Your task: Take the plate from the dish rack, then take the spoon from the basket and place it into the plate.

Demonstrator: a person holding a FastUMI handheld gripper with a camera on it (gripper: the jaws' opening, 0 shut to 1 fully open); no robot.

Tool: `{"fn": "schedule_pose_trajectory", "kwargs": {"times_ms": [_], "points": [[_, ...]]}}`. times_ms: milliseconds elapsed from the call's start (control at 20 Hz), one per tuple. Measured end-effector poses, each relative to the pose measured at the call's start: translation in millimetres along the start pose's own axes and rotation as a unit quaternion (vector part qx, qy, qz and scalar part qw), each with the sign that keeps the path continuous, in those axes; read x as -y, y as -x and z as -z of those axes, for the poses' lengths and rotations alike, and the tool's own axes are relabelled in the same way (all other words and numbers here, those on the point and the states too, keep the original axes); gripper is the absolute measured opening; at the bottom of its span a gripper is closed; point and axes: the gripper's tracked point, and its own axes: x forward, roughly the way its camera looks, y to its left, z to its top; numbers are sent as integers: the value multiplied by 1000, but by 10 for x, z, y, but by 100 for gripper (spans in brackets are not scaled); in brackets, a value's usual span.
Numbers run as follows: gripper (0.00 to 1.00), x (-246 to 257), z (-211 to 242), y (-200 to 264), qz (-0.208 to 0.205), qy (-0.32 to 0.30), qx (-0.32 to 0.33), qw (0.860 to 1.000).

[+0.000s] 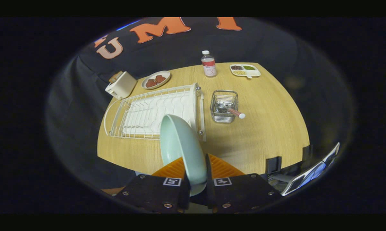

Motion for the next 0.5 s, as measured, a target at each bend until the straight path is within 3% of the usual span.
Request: {"fn": "schedule_pose_trajectory", "kwargs": {"times_ms": [500], "points": [[22,71,437,-391,-53,-35,-30,998]]}}
